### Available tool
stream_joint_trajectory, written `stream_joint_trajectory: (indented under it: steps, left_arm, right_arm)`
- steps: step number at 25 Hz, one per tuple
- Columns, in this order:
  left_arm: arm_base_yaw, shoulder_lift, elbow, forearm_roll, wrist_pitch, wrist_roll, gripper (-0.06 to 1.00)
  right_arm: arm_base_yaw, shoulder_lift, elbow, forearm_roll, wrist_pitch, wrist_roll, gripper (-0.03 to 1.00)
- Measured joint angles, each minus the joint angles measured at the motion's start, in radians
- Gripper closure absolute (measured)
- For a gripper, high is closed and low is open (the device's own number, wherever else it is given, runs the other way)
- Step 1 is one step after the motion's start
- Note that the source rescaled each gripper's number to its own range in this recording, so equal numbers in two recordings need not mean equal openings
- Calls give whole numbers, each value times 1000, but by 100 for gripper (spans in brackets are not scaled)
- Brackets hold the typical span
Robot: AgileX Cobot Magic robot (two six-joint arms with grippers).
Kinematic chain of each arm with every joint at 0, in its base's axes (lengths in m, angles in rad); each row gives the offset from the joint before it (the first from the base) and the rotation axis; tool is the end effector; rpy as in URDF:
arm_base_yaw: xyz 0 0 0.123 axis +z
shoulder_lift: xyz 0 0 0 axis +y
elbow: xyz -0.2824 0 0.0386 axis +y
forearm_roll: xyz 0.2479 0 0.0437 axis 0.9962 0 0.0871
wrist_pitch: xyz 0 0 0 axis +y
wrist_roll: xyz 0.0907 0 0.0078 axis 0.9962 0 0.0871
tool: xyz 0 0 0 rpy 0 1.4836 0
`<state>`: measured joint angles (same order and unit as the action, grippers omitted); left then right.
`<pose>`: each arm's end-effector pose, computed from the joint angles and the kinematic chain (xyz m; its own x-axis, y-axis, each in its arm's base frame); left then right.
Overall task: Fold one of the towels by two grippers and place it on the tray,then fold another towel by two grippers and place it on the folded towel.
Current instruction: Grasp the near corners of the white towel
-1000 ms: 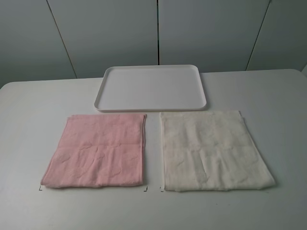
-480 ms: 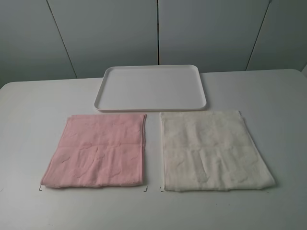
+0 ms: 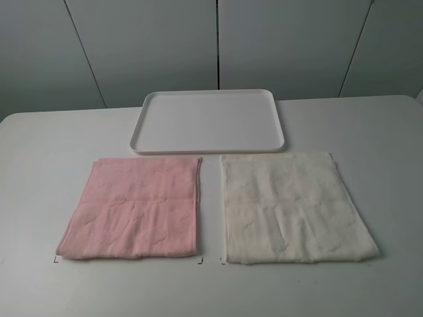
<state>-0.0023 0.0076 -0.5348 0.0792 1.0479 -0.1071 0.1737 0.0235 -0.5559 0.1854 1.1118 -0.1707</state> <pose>-0.0074 0.0063 0.2881 -0.4138 -0.0663 -0.9079 -0.0881 0.9956 -0.0326 -0.0131 0.0130 0.2897 -0.4301 -0.1633 -0.8879 -0.3535 0.9354 -0.0008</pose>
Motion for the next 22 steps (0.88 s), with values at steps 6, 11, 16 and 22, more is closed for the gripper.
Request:
stream_joint_trajectory:
  steps: [6, 11, 16, 22]
  left_arm:
    - [0, 209, -101, -54, -111, 122, -6]
    - [0, 481, -213, -190, -122, 323, -6]
    - [0, 730, -307, -333, -123, 596, -5]
    - [0, 977, -357, -546, -126, 876, -5]
  right_arm:
    - [0, 302, -162, -49, 28, 10, -3]
    - [0, 568, -275, -61, 11, -45, -3]
    - [0, 772, -329, -61, -24, -133, -3]
    - [0, 947, -335, -40, -10, -209, -3]
